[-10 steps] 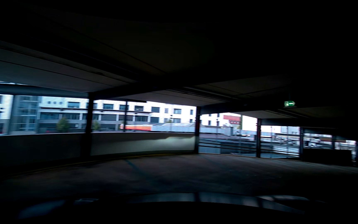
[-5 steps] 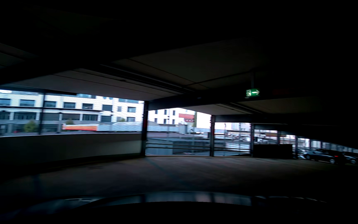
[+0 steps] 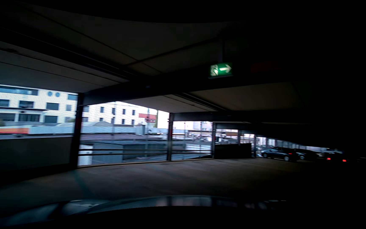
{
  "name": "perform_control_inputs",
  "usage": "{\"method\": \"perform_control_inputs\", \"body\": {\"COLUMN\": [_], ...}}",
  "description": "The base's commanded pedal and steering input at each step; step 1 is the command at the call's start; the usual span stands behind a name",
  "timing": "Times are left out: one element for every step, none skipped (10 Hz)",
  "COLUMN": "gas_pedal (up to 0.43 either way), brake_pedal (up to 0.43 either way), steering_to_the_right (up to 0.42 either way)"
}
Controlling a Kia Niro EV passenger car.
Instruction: Follow the waypoints while adhering to traffic rules and regulations
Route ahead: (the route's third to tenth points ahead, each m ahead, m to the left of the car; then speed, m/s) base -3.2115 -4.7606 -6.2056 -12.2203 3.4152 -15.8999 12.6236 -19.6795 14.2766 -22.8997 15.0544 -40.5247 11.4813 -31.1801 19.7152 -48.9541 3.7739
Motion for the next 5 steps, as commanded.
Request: {"method": "perform_control_inputs", "body": {"gas_pedal": [0.079,0.079,0.079,0.079,0.079], "brake_pedal": [0.0,0.0,0.0,0.0,0.0], "steering_to_the_right": [0.495,0.491,0.487,0.48,0.469]}}
